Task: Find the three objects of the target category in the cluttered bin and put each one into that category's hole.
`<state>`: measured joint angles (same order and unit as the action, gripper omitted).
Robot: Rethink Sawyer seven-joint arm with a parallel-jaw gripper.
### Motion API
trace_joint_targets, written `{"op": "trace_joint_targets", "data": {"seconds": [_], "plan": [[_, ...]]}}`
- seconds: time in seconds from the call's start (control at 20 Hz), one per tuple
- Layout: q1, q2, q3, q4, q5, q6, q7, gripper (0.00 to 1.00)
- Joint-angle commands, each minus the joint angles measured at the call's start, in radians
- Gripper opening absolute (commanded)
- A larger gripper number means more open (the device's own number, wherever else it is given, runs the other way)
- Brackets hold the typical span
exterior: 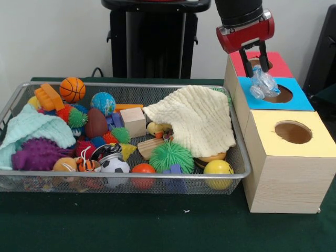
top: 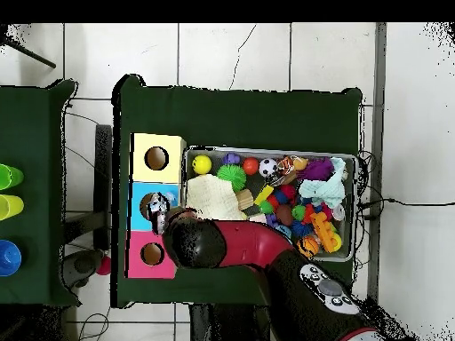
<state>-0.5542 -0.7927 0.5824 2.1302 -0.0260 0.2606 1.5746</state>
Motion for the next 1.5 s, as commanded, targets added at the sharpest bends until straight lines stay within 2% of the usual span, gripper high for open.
{"op": "trace_joint_targets", "data": {"seconds": [0.05,0.45,0.8,1.5], "plan": [[-0.02,0.028,0.009,0.024,0.04,-0.054,0.2,0.0],[0.006,0.034,-0.021,0.008,0.023,-0.03,0.175,0.0],[0.028,0.056,-0.022,-0.001,0.035,-0.043,0.192,0.0],[0.107,0.069,-0.082,-0.038,0.055,-0.057,0.205,0.0]]}}
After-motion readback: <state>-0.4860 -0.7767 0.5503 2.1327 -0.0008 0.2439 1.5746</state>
